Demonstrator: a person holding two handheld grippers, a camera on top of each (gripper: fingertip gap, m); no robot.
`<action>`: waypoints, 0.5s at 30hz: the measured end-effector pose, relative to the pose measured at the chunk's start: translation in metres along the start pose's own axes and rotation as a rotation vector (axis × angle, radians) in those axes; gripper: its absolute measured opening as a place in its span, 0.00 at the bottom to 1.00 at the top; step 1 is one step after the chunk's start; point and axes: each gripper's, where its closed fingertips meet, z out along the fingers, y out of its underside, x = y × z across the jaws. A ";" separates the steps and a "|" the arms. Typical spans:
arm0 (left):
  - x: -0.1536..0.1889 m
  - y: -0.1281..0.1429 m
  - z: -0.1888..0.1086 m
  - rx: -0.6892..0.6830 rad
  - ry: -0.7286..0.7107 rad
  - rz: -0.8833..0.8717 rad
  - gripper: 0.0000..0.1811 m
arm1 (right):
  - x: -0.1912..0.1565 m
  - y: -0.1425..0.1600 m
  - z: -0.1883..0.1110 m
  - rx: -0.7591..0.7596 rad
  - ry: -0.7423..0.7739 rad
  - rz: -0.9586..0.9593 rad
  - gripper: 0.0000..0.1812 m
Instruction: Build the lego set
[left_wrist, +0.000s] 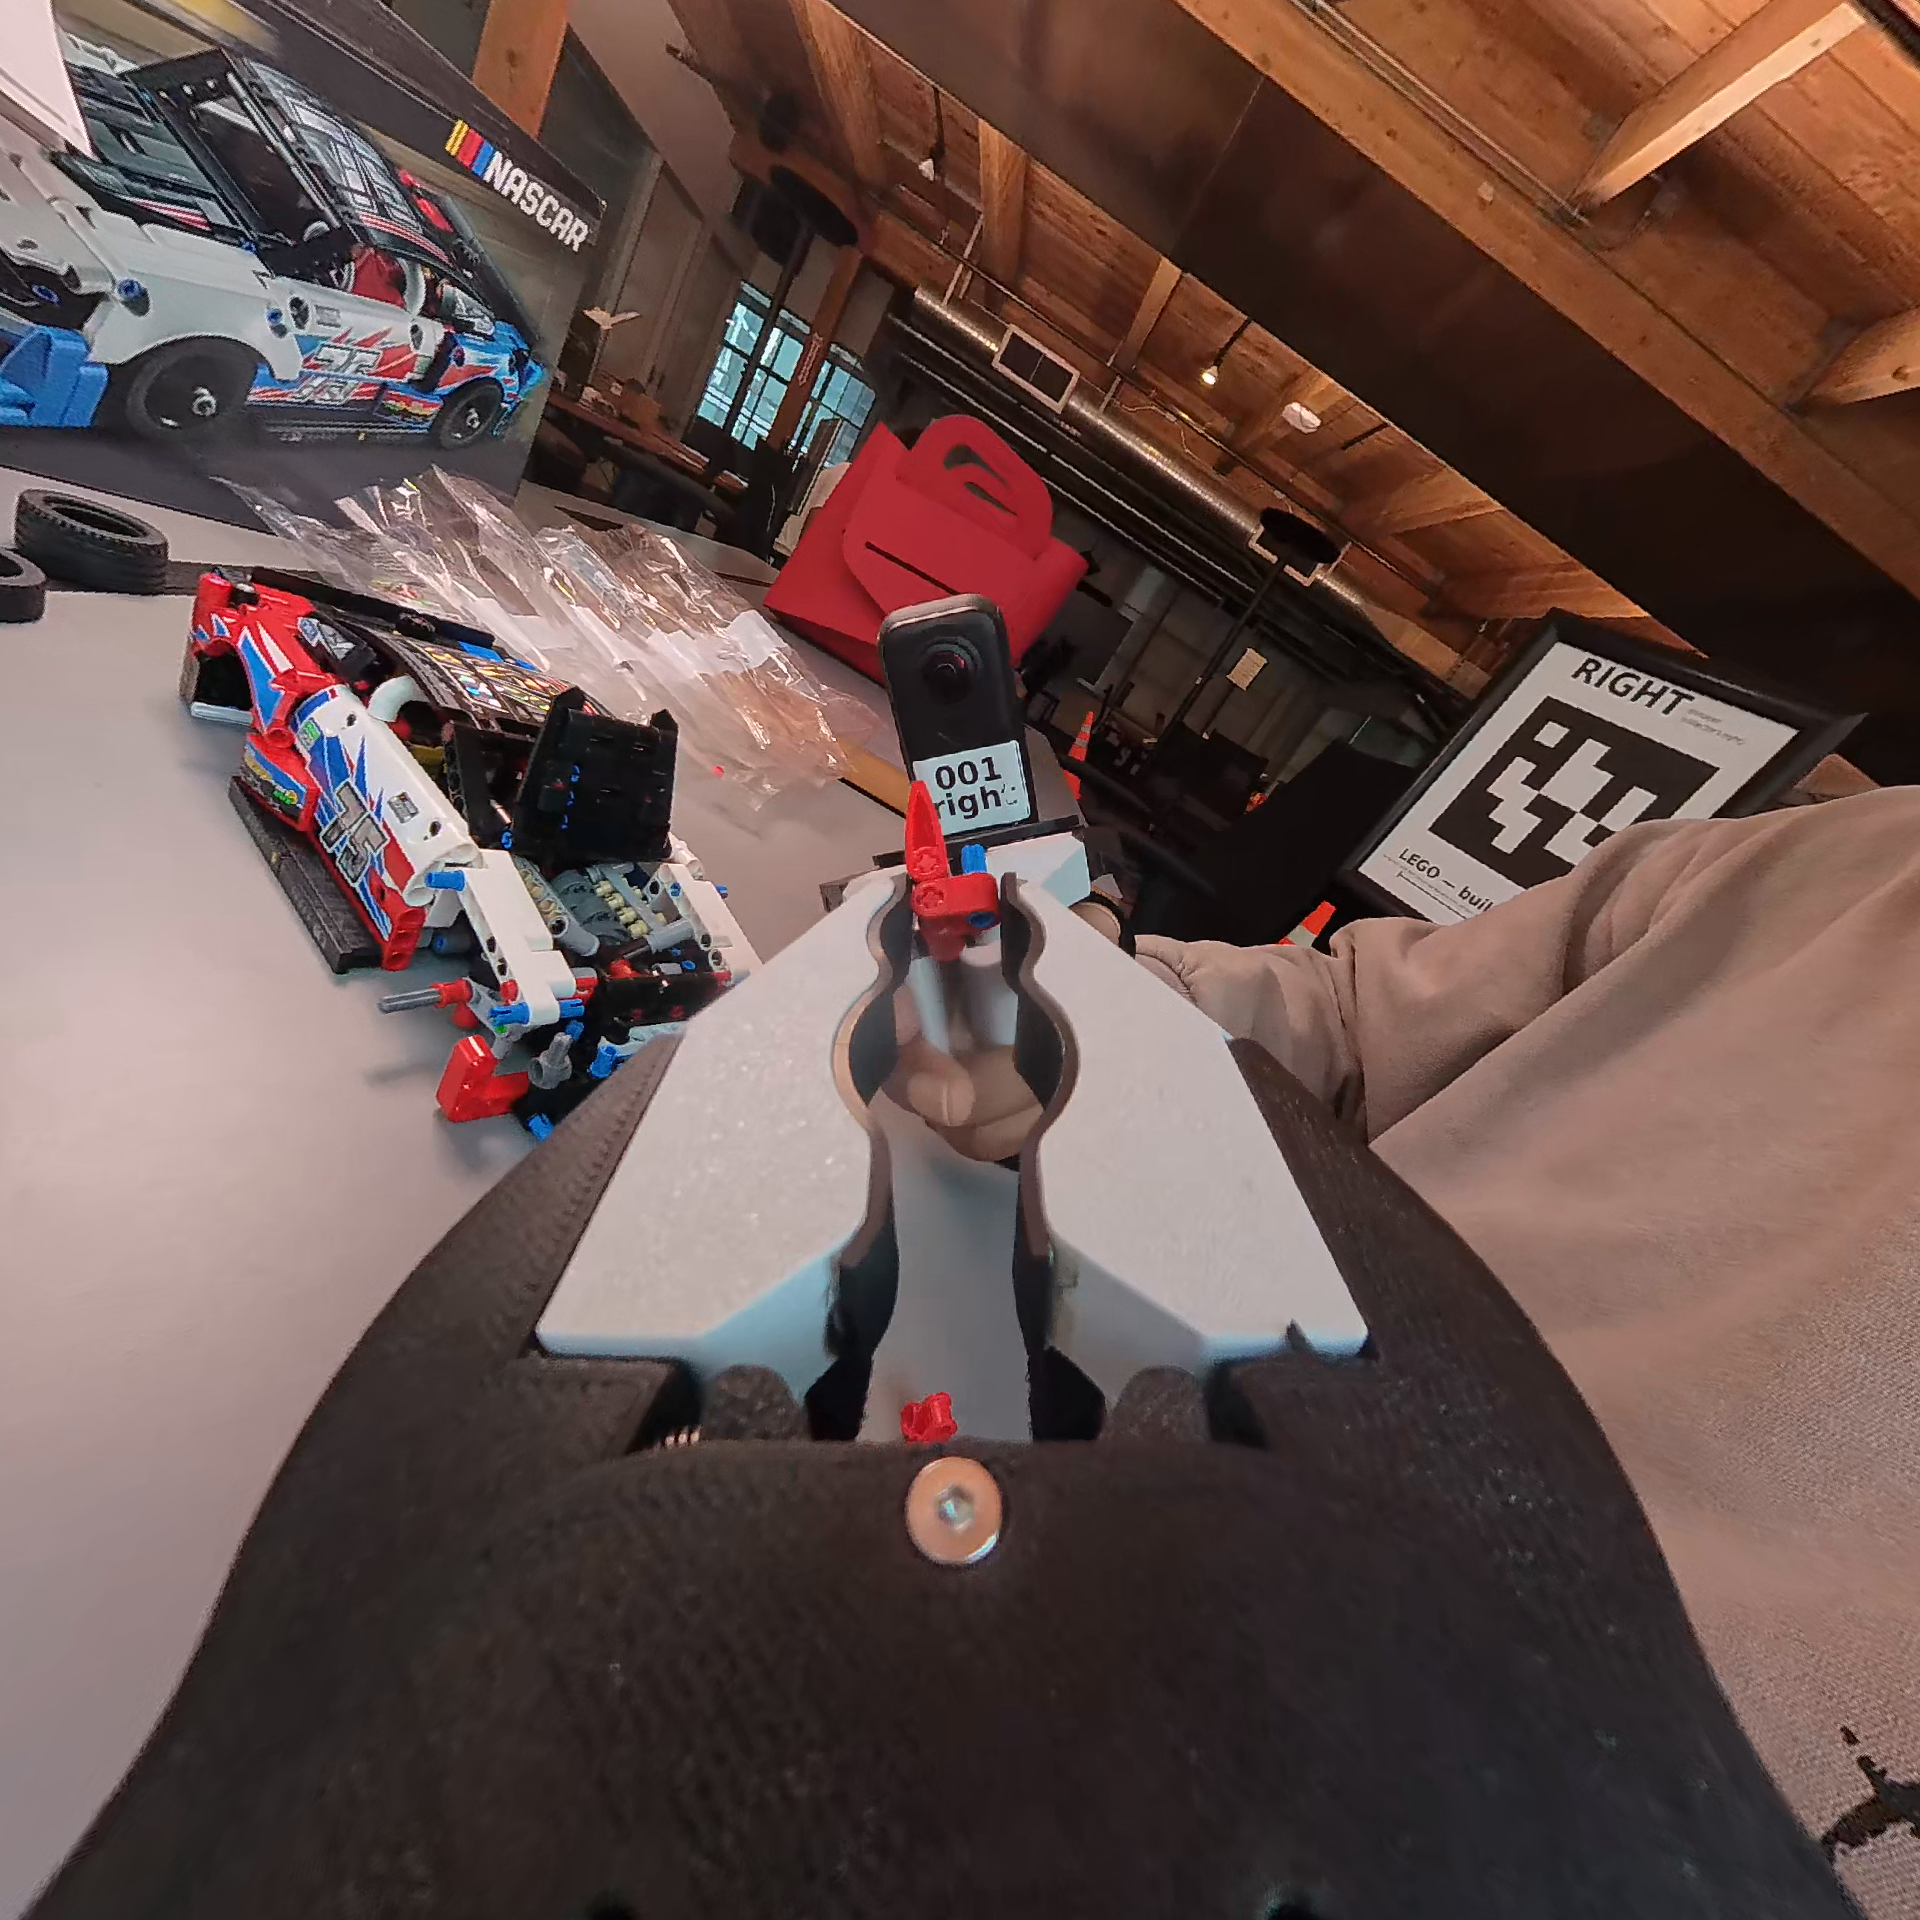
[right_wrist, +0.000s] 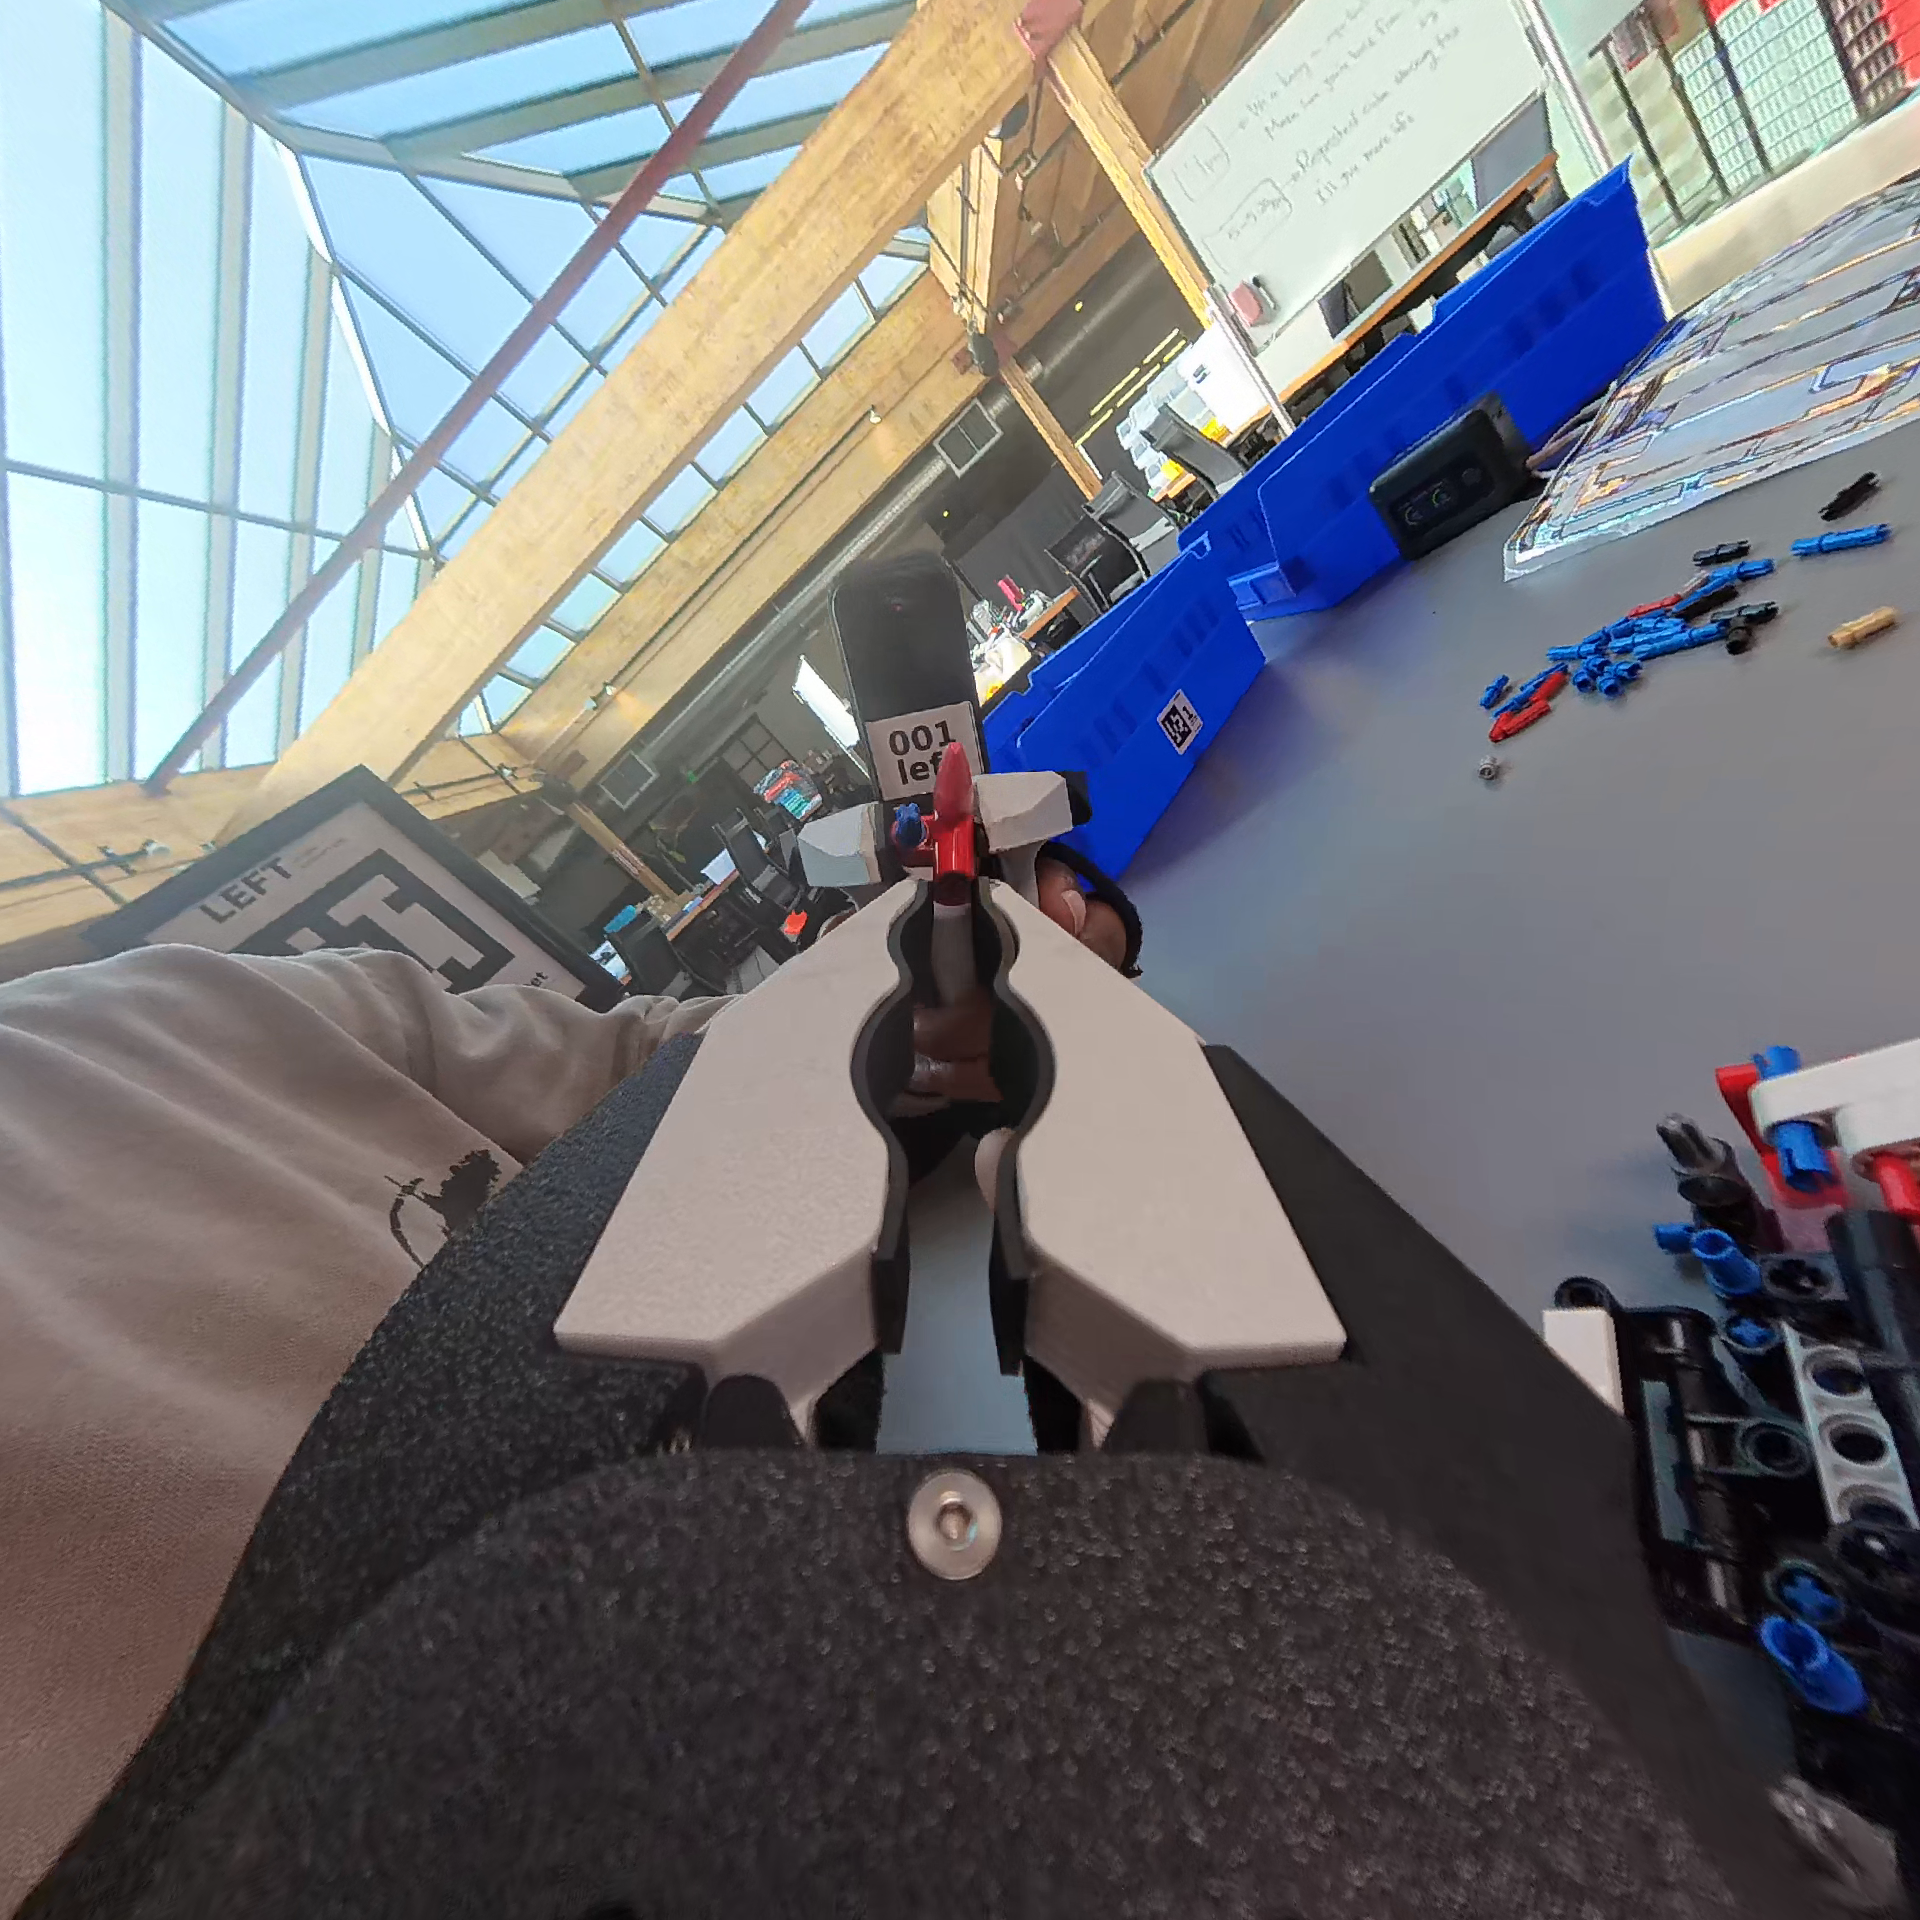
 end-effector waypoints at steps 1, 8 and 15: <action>0.001 -0.001 0.000 0.013 0.006 0.001 0.08 | -0.001 -0.001 -0.001 0.009 -0.006 -0.004 0.02; 0.007 -0.013 0.004 0.049 -0.017 0.119 0.10 | -0.021 -0.025 -0.012 0.145 -0.198 0.157 0.02; 0.019 -0.027 0.019 0.045 -0.046 0.284 0.09 | -0.041 -0.045 -0.026 0.252 -0.336 0.207 0.02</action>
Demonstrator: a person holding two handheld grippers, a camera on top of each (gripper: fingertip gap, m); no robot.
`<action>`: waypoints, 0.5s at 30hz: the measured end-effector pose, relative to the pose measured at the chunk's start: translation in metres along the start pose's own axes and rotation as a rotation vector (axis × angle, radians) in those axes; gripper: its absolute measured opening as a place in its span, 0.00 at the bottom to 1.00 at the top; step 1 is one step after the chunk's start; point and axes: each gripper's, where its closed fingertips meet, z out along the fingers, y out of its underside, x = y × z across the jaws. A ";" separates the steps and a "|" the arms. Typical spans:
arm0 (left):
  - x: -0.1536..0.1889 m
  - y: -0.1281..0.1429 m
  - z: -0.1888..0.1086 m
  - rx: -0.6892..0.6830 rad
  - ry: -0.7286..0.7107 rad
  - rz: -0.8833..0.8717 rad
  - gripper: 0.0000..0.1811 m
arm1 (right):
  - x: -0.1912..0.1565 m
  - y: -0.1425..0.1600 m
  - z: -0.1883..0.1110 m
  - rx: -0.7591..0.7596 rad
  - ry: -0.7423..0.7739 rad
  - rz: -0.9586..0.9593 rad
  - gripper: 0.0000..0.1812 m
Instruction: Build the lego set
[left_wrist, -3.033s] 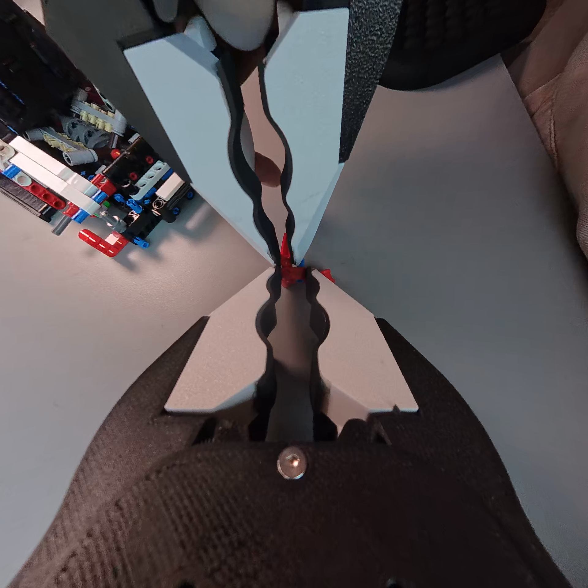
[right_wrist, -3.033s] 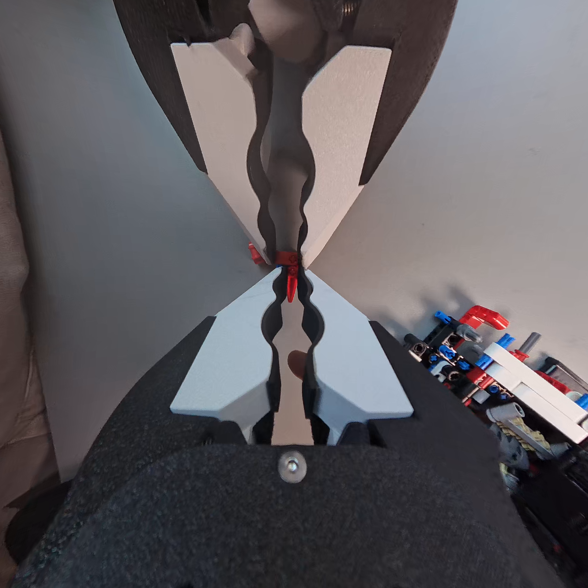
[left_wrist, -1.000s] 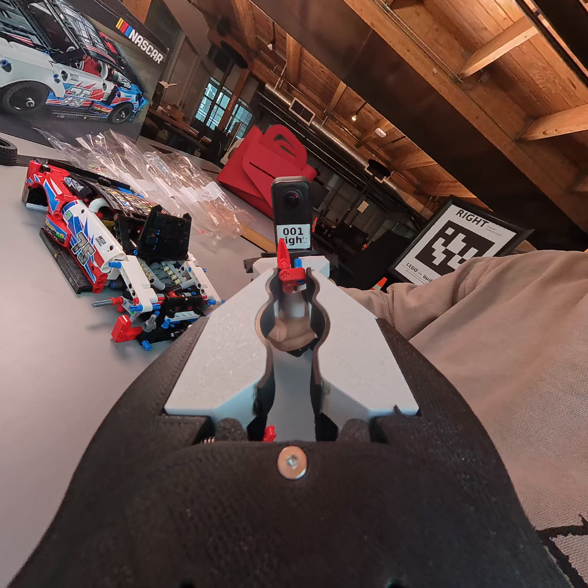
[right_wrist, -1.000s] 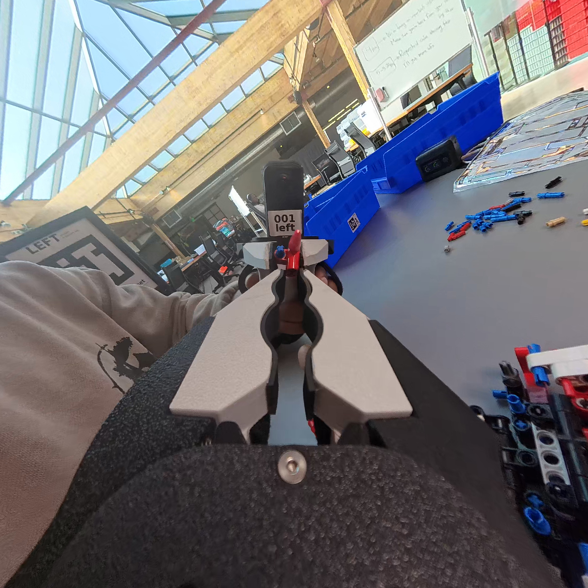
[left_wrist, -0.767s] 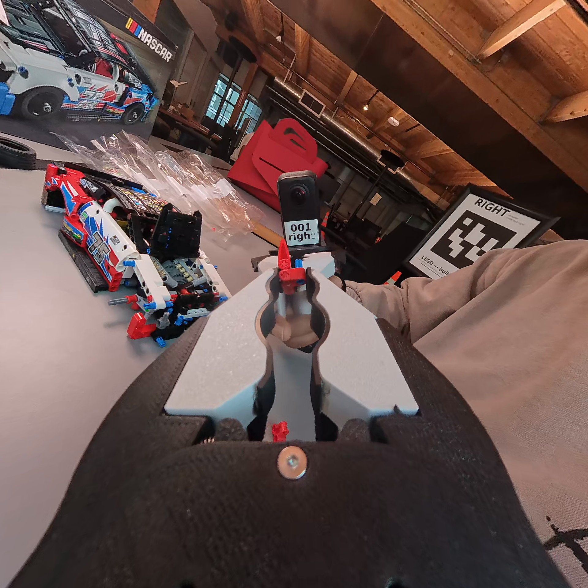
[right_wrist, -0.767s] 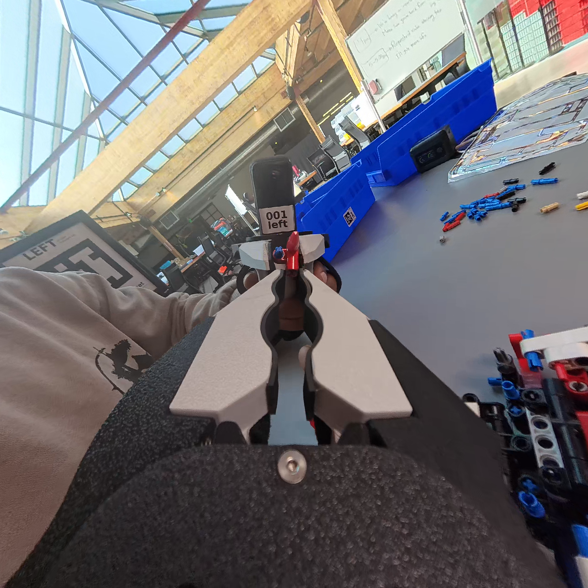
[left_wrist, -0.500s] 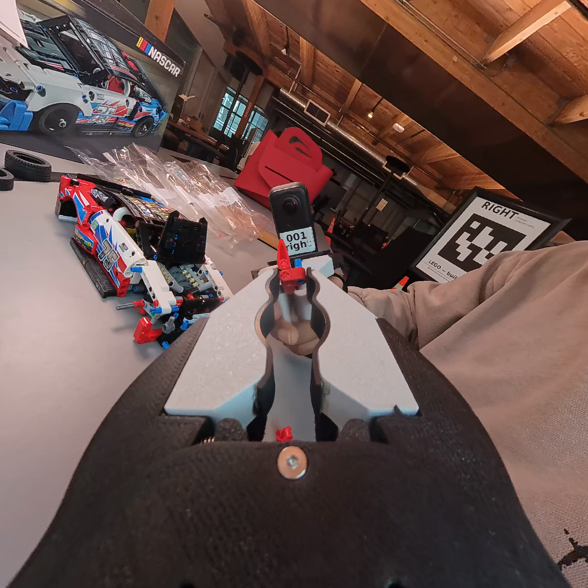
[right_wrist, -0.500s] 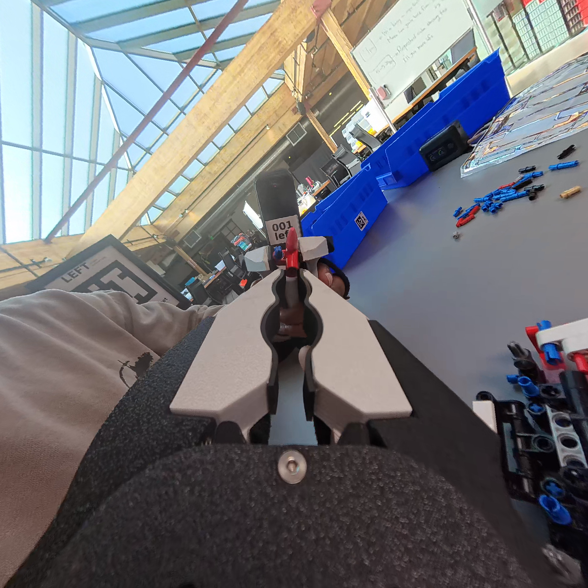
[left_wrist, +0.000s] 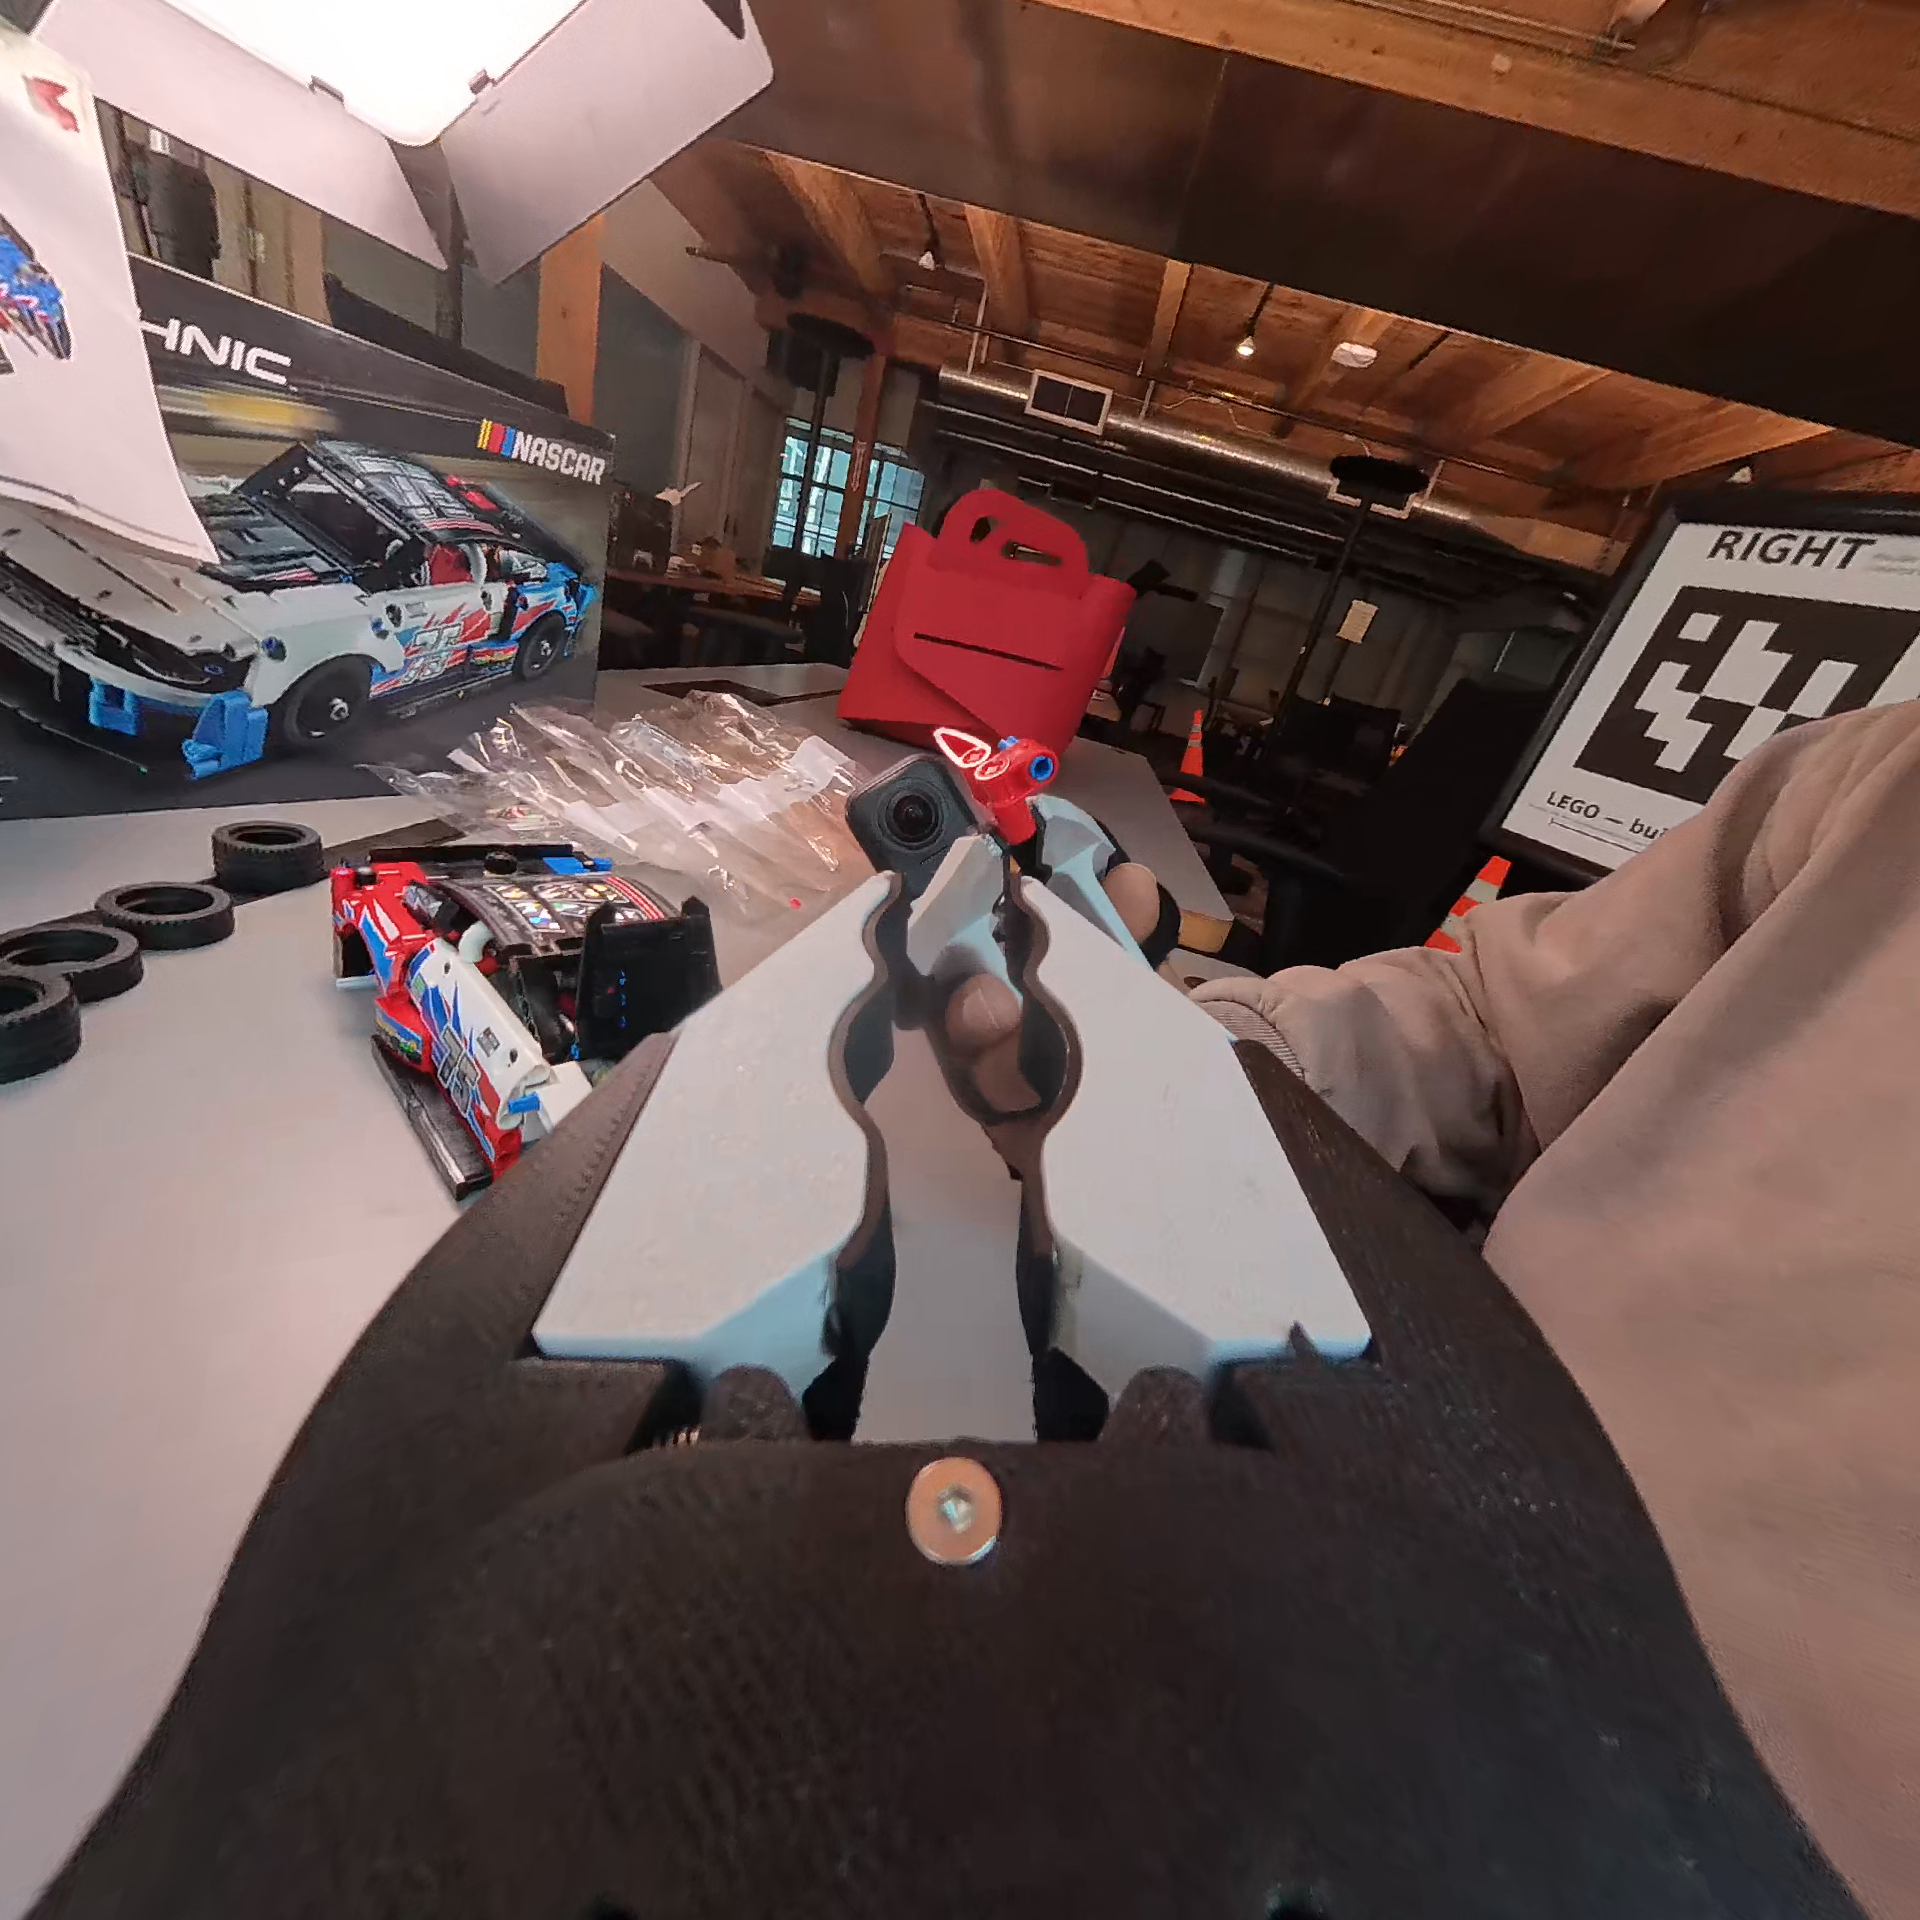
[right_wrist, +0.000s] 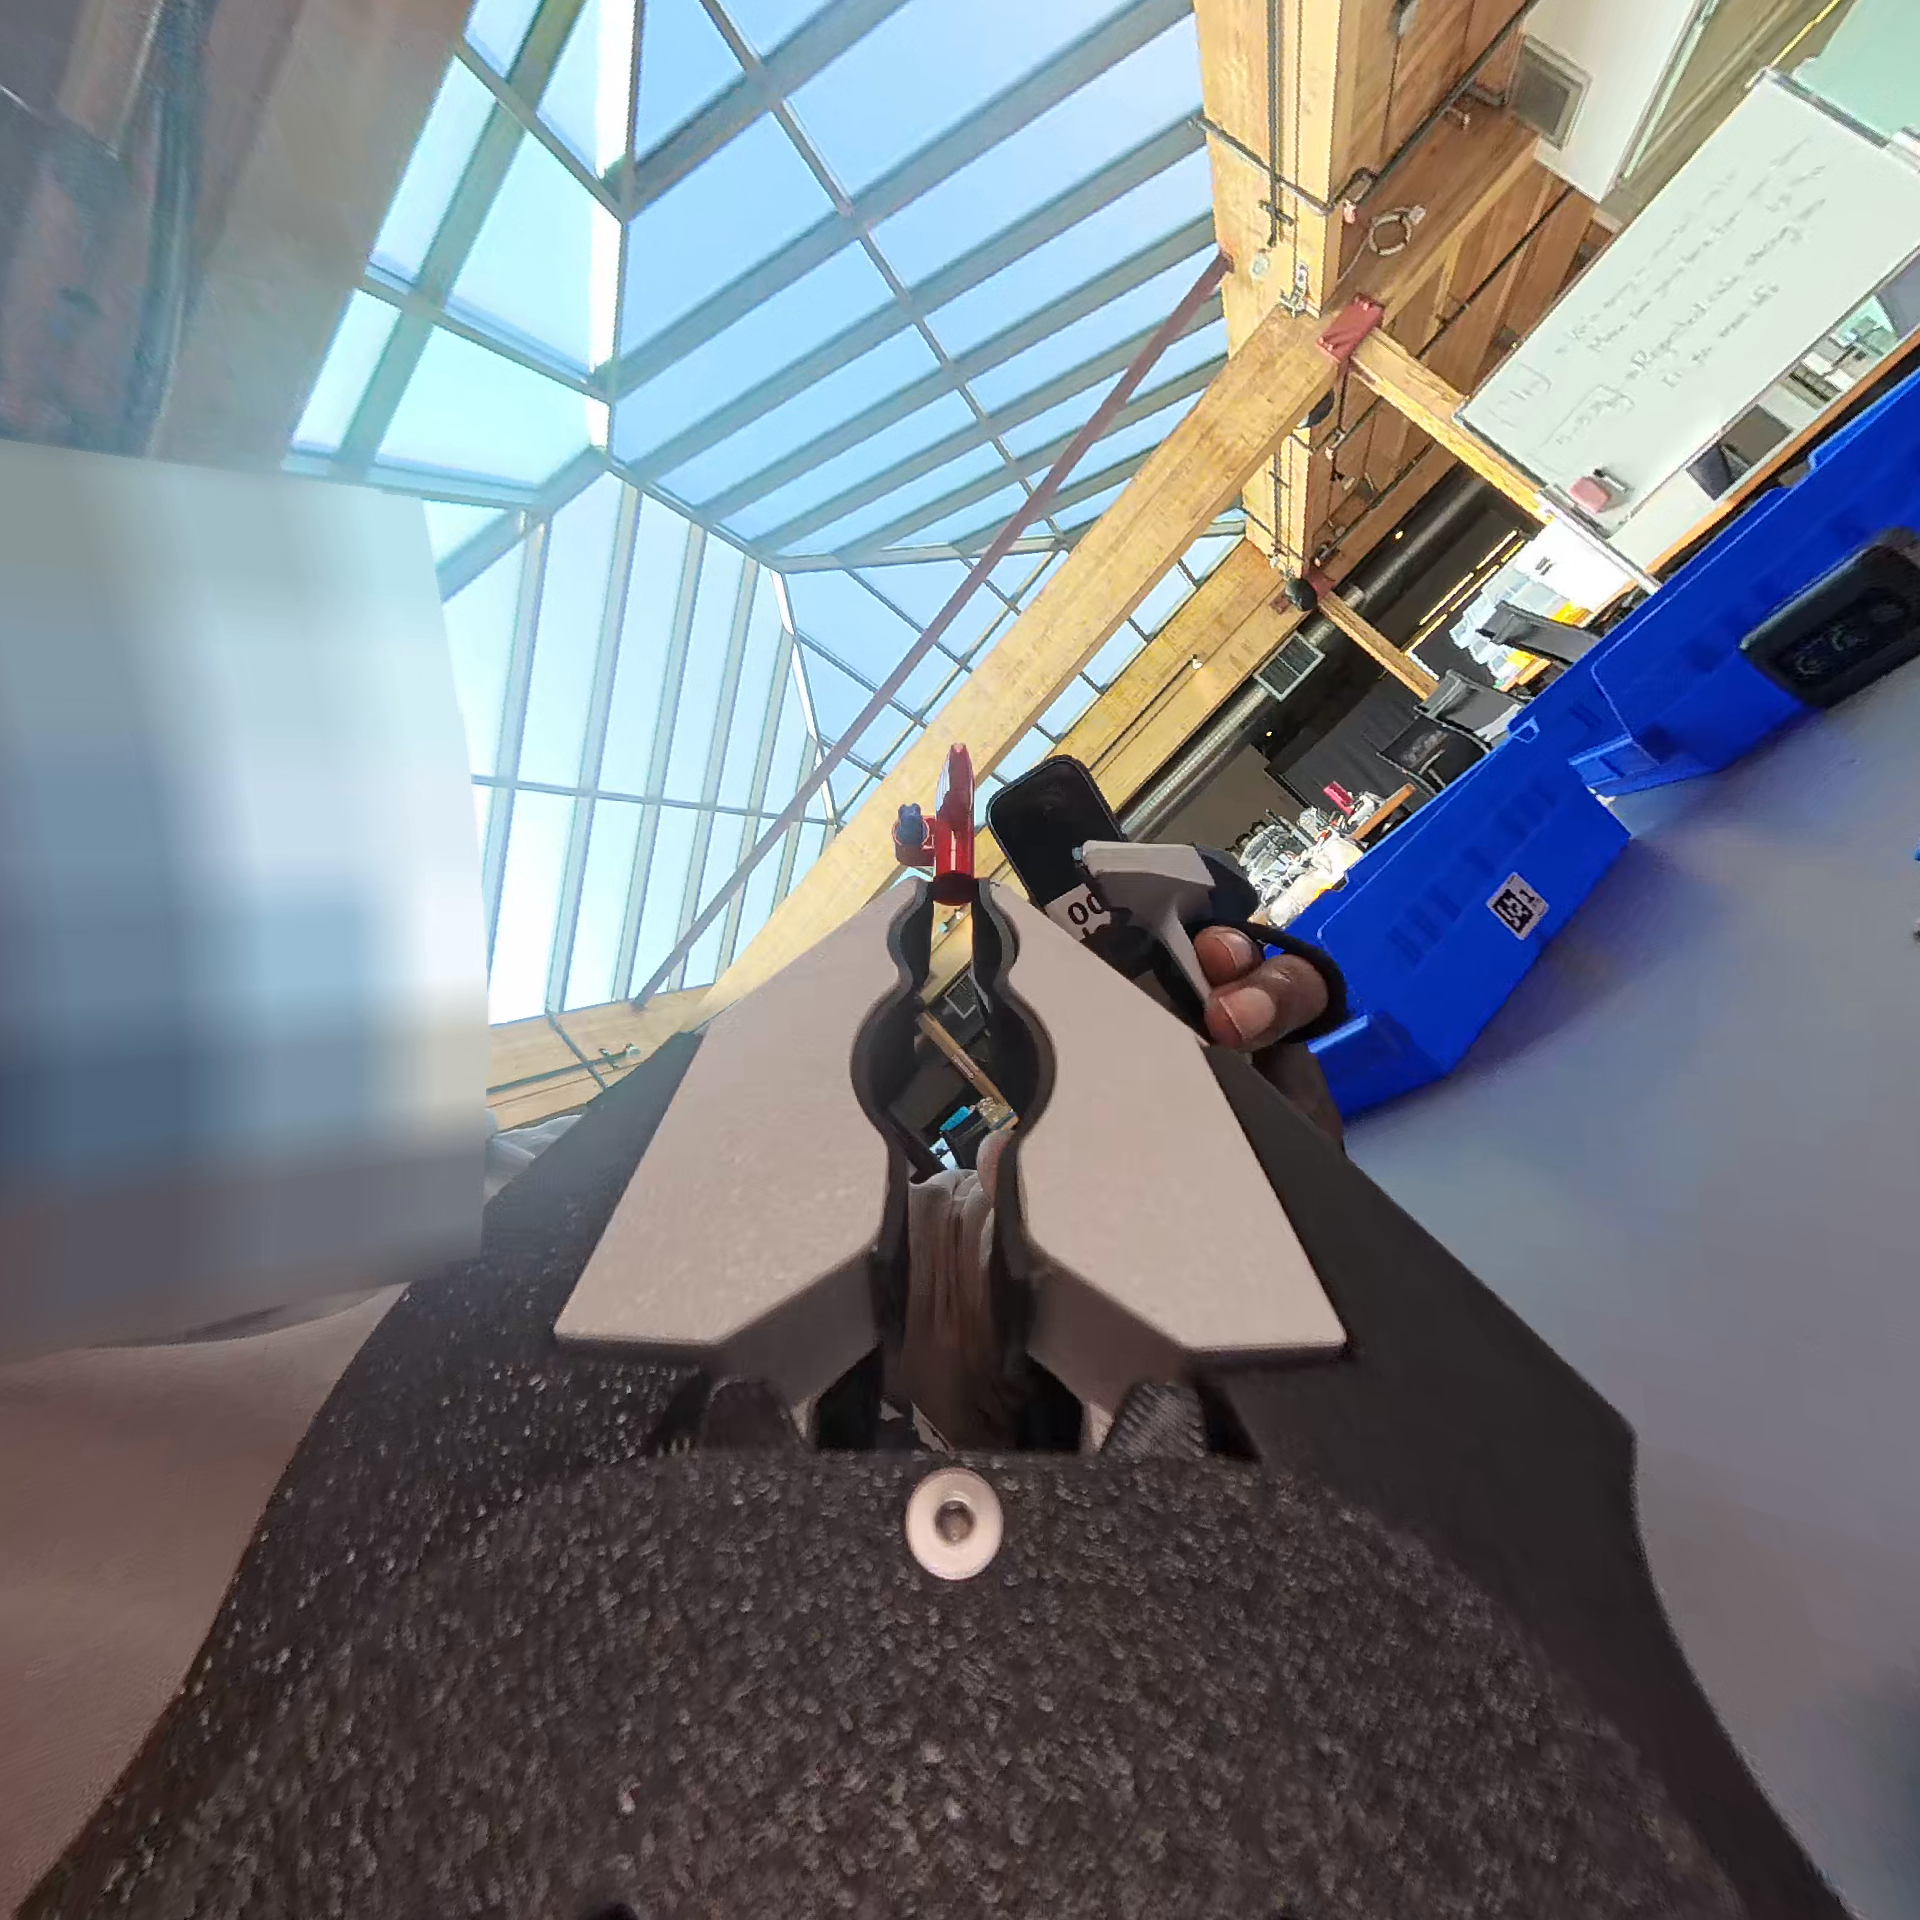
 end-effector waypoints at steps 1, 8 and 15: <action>0.003 -0.003 0.002 0.003 0.014 0.003 0.09 | -0.003 0.000 0.000 0.001 -0.014 0.004 0.02; 0.023 -0.011 0.014 0.003 0.114 -0.018 0.10 | -0.010 0.007 0.002 -0.029 -0.055 0.012 0.02; 0.022 -0.007 0.015 -0.014 0.094 -0.021 0.07 | -0.005 0.011 0.002 -0.061 -0.021 -0.038 0.02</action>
